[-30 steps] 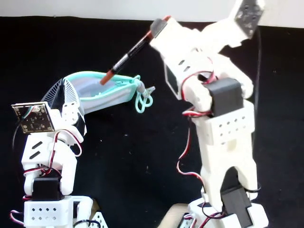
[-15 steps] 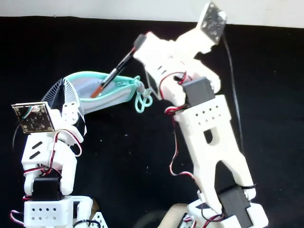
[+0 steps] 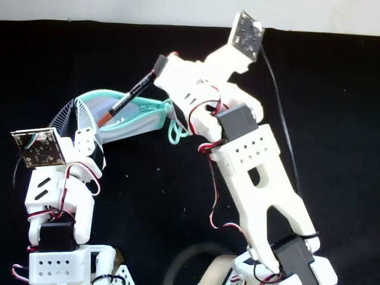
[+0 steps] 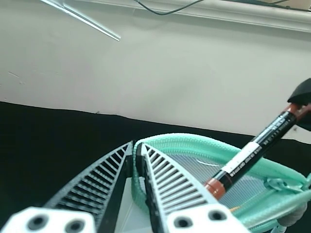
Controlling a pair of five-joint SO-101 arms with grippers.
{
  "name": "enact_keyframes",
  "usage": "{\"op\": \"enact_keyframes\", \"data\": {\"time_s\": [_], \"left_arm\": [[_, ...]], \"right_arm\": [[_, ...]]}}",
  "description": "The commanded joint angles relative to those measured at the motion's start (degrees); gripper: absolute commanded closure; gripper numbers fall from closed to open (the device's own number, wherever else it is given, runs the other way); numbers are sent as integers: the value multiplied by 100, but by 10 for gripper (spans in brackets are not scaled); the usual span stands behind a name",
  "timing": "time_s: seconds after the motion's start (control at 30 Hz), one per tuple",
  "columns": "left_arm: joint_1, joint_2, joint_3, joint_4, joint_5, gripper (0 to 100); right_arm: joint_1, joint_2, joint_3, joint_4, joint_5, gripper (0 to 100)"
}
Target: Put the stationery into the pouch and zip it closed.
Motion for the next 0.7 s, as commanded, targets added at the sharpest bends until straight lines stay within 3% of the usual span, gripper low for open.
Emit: {"op": "enact_keyframes", "data": {"time_s": [0.0,0.67], "left_arm": [[-31,444,576,44,62,993],[-31,444,699,35,62,993]], "right_arm": [[-136,-48,-57,-233,202,994],[251,-699,4,-295,466,994]]}}
